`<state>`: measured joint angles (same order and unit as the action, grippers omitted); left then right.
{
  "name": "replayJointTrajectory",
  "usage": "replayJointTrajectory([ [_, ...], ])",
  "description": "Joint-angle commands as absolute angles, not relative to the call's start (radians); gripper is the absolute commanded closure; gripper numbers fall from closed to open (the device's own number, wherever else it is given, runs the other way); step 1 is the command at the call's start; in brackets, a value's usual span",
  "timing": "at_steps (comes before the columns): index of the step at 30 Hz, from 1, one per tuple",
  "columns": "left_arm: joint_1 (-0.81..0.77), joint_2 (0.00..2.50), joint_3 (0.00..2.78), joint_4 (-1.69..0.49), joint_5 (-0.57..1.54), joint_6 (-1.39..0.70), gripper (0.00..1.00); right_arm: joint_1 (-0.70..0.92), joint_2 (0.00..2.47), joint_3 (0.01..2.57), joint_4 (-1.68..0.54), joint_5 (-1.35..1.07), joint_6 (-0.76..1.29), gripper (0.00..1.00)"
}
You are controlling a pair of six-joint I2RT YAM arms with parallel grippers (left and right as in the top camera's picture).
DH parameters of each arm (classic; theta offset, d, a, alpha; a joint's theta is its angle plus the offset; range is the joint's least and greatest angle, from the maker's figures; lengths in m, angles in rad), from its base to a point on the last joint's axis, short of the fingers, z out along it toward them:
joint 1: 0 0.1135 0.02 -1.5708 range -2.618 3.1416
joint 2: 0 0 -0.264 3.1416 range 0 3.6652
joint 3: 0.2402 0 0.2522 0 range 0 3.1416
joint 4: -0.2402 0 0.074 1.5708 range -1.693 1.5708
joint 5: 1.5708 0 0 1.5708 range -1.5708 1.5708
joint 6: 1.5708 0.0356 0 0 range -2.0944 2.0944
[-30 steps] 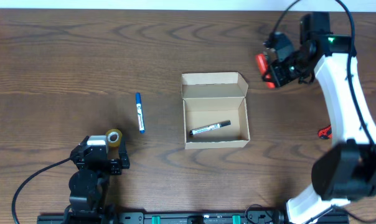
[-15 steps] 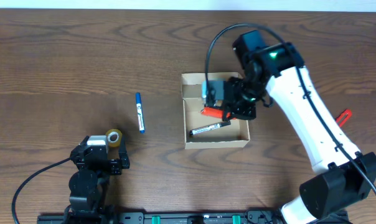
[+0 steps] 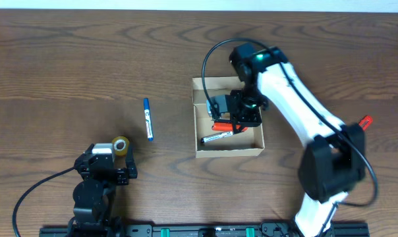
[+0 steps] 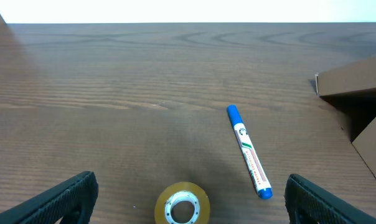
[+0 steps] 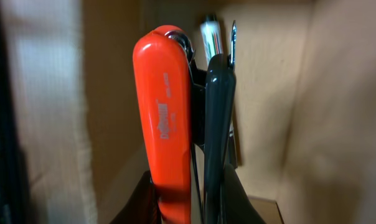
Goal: Pack container
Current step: 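Carry the red stapler into the box and open the right gripper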
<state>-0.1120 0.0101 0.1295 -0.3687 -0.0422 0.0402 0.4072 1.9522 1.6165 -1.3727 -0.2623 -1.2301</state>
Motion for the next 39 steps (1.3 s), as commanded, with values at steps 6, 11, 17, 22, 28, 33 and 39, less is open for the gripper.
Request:
replayJointTrajectory([
  [6, -0.112, 0.004, 0.111, -0.369, -0.059, 0.030, 0.05, 0.412, 2.100, 1.605, -1.327, -0.180, -1.197, 0.99],
  [11, -0.112, 0.004, 0.111, -0.369, -0.059, 0.030, 0.05, 0.412, 2.111, 1.605, -1.322, -0.180, -1.198, 0.98],
  [17, -0.112, 0.004, 0.111, -0.369, -0.059, 0.030, 0.05, 0.413, 2.111, 1.605, -1.324, -0.180, -1.166, 0.73],
  [22, -0.112, 0.004, 0.111, -0.369, -0.059, 0.030, 0.05, 0.414, 2.103, 1.606, -1.345, -0.180, -1.156, 0.71],
  [28, -0.112, 0.004, 0.111, -0.369, -0.059, 0.030, 0.05, 0.415, 2.044, 1.615, -1.382, -0.186, -1.156, 0.71],
  [33, -0.112, 0.004, 0.111, -0.369, -0.059, 0.030, 0.05, 0.415, 1.923, 1.623, -1.401, -0.211, -1.157, 0.70],
  [39, -0.112, 0.004, 0.111, -0.369, -0.060, 0.030, 0.05, 0.410, 1.824, 1.623, -1.347, -0.214, -1.148, 0.54],
])
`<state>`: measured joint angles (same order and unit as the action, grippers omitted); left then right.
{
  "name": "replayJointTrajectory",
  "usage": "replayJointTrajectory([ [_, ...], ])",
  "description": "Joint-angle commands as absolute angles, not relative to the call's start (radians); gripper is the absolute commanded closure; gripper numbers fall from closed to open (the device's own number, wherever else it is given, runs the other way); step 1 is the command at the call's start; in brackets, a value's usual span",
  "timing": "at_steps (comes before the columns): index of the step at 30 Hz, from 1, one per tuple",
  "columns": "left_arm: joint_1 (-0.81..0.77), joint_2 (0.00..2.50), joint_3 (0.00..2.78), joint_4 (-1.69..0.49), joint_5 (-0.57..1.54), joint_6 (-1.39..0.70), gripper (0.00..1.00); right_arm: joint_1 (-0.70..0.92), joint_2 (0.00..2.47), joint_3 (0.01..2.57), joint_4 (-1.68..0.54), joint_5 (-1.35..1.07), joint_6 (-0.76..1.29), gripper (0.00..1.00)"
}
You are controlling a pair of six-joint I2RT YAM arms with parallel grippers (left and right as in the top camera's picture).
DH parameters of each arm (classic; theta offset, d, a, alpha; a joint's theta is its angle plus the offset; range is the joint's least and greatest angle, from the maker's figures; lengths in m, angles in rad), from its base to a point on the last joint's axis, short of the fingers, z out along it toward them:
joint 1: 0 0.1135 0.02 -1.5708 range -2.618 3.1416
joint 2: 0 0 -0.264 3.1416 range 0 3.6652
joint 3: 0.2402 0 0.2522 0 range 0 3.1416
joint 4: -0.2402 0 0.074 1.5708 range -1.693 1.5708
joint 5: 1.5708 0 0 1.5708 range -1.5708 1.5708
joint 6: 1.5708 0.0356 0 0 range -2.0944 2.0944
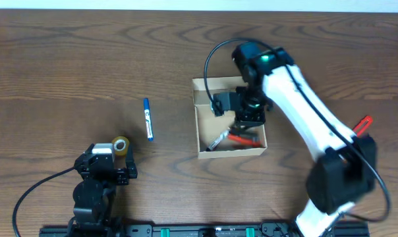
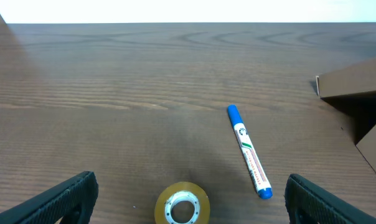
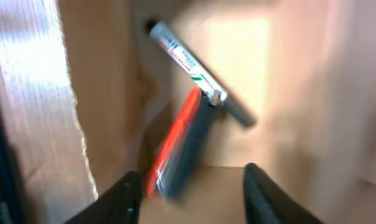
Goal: Pack container
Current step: 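Carry the red stapler into the box and open the right gripper, then withdraw right gripper and move it toward the red box cutter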
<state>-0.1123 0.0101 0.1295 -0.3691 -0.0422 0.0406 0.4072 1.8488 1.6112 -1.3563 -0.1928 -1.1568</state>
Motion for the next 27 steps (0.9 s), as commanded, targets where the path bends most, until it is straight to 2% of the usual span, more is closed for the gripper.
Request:
replayJointTrajectory([
  [1, -0.112, 0.004, 0.111, -0.369, -0.060, 0.030, 0.05, 0.410, 1.826, 1.623, -1.348, -0.214, -1.134, 0.53],
  [8, -0.112, 0.004, 0.111, -0.369, -0.060, 0.030, 0.05, 0.414, 1.858, 1.623, -1.349, -0.217, -1.111, 0.56],
  [13, -0.112, 0.004, 0.111, -0.369, -0.060, 0.030, 0.05, 0.404, 1.853, 1.623, -1.269, -0.185, -1.058, 0.55],
  [15, -0.112, 0.004, 0.111, -0.369, -0.060, 0.030, 0.05, 0.382, 1.850, 1.623, -1.209, -0.144, -0.960, 0.57],
  [19, -0.112, 0.004, 0.111, -0.369, -0.059, 0.030, 0.05, 0.286, 1.845, 1.657, -1.140, -0.060, -0.608, 0.55],
  [23, -0.112, 0.004, 0.111, -0.369, -0.059, 0.030, 0.05, 0.141, 1.844, 1.777, -1.203, -0.035, -0.256, 0.57],
  [25, -0.112, 0.004, 0.111, -0.369, -0.059, 0.030, 0.05, 0.068, 1.844, 1.862, -1.263, -0.035, -0.125, 0.61],
  [26, -0.112, 0.004, 0.111, -0.369, -0.059, 0.030, 0.05, 0.027, 1.844, 1.910, -1.298, -0.050, -0.056, 0.50],
  [27, -0.112, 0.004, 0.111, -0.369, -0.060, 0.030, 0.05, -0.005, 1.844, 1.949, -1.330, -0.062, -0.020, 0.10],
])
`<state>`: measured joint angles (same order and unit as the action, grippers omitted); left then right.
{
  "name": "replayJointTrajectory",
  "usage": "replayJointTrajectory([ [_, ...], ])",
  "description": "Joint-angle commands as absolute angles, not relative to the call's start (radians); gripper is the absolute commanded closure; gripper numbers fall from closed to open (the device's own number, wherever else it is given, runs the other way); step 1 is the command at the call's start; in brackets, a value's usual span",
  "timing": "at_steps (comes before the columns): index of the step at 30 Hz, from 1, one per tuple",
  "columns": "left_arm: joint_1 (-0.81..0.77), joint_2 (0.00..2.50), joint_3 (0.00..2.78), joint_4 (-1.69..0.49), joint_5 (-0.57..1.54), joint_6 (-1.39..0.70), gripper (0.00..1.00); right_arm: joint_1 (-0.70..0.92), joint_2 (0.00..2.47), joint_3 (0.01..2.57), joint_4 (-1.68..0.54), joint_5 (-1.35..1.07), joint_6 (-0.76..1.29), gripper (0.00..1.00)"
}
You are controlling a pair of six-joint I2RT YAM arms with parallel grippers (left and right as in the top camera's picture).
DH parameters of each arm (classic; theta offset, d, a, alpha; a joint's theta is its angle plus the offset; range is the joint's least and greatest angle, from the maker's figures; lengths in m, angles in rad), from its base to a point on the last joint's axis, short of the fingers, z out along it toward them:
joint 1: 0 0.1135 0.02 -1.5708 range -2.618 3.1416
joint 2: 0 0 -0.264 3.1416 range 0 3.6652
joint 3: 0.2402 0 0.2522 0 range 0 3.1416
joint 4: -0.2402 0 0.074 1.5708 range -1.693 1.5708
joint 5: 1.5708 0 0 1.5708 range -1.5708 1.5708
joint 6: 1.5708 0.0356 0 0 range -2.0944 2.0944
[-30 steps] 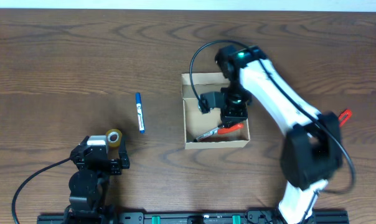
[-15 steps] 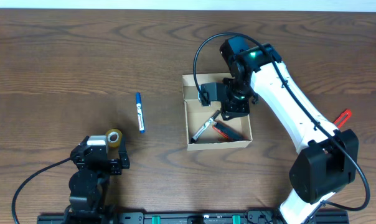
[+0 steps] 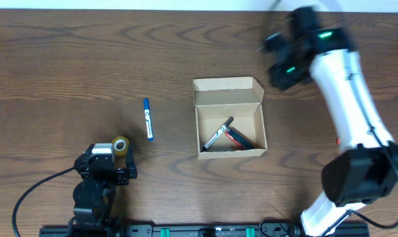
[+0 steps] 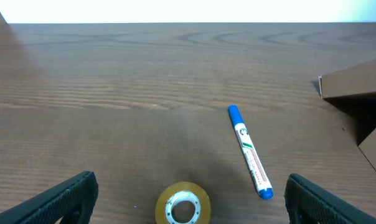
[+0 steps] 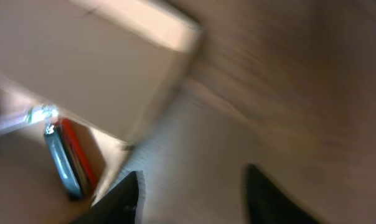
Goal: Pack container
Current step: 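Withdraw right gripper and move it toward the red box cutter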
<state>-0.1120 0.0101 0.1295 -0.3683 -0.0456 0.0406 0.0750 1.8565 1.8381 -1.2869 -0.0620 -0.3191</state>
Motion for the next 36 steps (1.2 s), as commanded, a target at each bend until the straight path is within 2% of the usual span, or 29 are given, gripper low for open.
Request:
replayJointTrajectory([
  [1, -0.112, 0.004, 0.111, -0.369, -0.060, 0.030, 0.05, -0.038, 1.844, 1.985, -1.358, -0.078, -0.002, 0.01],
  [5, -0.112, 0.004, 0.111, -0.369, -0.059, 0.030, 0.05, -0.163, 1.844, 2.088, -1.439, -0.131, 0.035, 0.01],
  [9, -0.112, 0.004, 0.111, -0.369, -0.060, 0.030, 0.05, -0.280, 1.843, 2.098, -1.495, 0.002, 0.254, 0.01],
  [14, -0.112, 0.004, 0.111, -0.369, -0.059, 0.030, 0.05, -0.348, 1.813, 2.088, -1.539, 0.131, 0.380, 0.01],
  [18, -0.112, 0.004, 0.111, -0.369, -0.059, 0.030, 0.05, -0.368, 1.697, 2.030, -1.521, 0.179, 0.418, 0.01],
  [22, -0.112, 0.004, 0.111, -0.369, -0.059, 0.030, 0.05, -0.380, 1.532, 1.889, -1.425, 0.205, 0.441, 0.01],
  [27, -0.112, 0.004, 0.111, -0.369, -0.059, 0.030, 0.05, -0.420, 1.374, 1.594, -1.257, 0.205, 0.441, 0.01],
  [36, -0.112, 0.004, 0.111, -0.369, -0.059, 0.030, 0.05, -0.488, 1.380, 1.141, -0.876, 0.198, 0.425, 0.01],
])
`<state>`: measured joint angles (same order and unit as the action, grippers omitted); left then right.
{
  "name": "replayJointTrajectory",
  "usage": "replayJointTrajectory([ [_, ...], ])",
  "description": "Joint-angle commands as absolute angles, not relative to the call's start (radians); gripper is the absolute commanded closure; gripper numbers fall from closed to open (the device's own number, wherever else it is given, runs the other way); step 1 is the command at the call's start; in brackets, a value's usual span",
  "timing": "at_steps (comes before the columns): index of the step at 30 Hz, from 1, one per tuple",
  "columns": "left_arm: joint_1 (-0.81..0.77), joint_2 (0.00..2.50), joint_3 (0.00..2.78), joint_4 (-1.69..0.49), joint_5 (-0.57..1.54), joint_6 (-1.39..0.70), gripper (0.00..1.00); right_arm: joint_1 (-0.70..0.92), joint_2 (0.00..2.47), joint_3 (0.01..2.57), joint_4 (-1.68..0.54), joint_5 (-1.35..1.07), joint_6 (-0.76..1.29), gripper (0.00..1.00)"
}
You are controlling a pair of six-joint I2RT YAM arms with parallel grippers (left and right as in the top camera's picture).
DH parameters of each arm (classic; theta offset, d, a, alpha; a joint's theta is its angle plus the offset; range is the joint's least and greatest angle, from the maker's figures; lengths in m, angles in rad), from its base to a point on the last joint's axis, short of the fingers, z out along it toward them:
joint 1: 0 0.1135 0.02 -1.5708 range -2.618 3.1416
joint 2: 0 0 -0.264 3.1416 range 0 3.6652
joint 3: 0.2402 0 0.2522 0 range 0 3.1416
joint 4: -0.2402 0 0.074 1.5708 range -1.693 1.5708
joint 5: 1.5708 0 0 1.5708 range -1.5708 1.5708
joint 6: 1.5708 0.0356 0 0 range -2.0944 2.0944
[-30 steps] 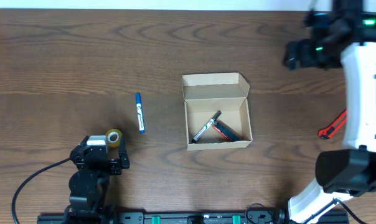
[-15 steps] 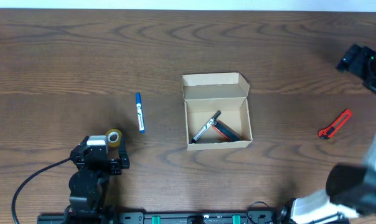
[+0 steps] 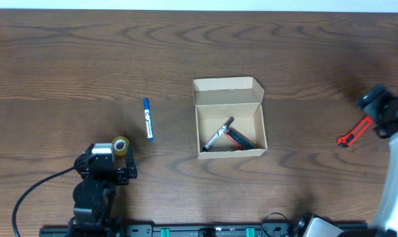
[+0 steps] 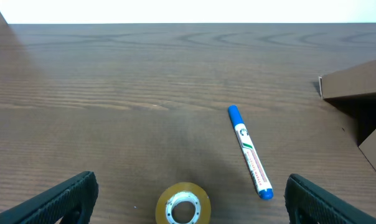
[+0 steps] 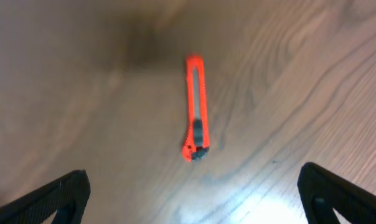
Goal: Pack container
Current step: 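Withdraw right gripper and move it toward the red box cutter, then lower right gripper onto the red box cutter and grasp it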
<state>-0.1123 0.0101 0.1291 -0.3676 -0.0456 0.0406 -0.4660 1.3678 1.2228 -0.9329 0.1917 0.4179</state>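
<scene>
The open cardboard box [image 3: 200, 131] sits mid-table with a black-capped marker [image 3: 217, 136] and a red stapler [image 3: 237, 139] inside. A blue marker [image 3: 147, 119] [image 4: 249, 152] and a tape roll [image 3: 121, 144] [image 4: 183, 203] lie to its left. An orange utility knife [image 3: 354, 130] [image 5: 196, 107] lies at the far right. My right gripper [image 5: 194, 194] hovers open above the knife. My left gripper [image 4: 189, 198] rests open, its fingers either side of the tape roll.
The box's lid flap [image 3: 227, 84] stands open on its far side; the box edge [image 4: 356, 84] shows at the right of the left wrist view. Bare wood table [image 3: 87, 59] surrounds the objects.
My right arm has moved from beyond the box's far right corner to the table's right edge, and now hangs open over the orange knife. The left arm has not moved.
My right gripper first held the red stapler inside the box. Then it was open with the stapler lying beside the marker in the box. It was later clear of the box at the far right, and now stands above the knife.
</scene>
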Motion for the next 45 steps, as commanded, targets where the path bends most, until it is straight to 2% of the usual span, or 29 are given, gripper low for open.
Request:
replayJointTrajectory([
  [1, -0.112, 0.004, 0.111, -0.369, -0.059, 0.030, 0.05, -0.494, 1.390, 1.117, -0.843, 0.190, 0.421, 0.01],
  [9, -0.112, 0.004, 0.111, -0.369, -0.059, 0.029, 0.05, -0.544, 1.499, 1.078, -0.724, 0.145, 0.392, 0.01],
  [30, -0.112, 0.004, 0.111, -0.369, -0.055, 0.029, 0.05, -0.624, 1.740, 1.081, -0.661, 0.036, 0.433, 0.01],
  [37, -0.112, 0.004, 0.111, -0.369, -0.055, 0.029, 0.05, -0.632, 1.804, 1.097, -0.646, 0.018, 0.433, 0.02],
  [45, -0.112, 0.004, 0.111, -0.369, -0.055, 0.029, 0.05, -0.632, 1.855, 1.135, -0.645, 0.017, 0.426, 0.08],
])
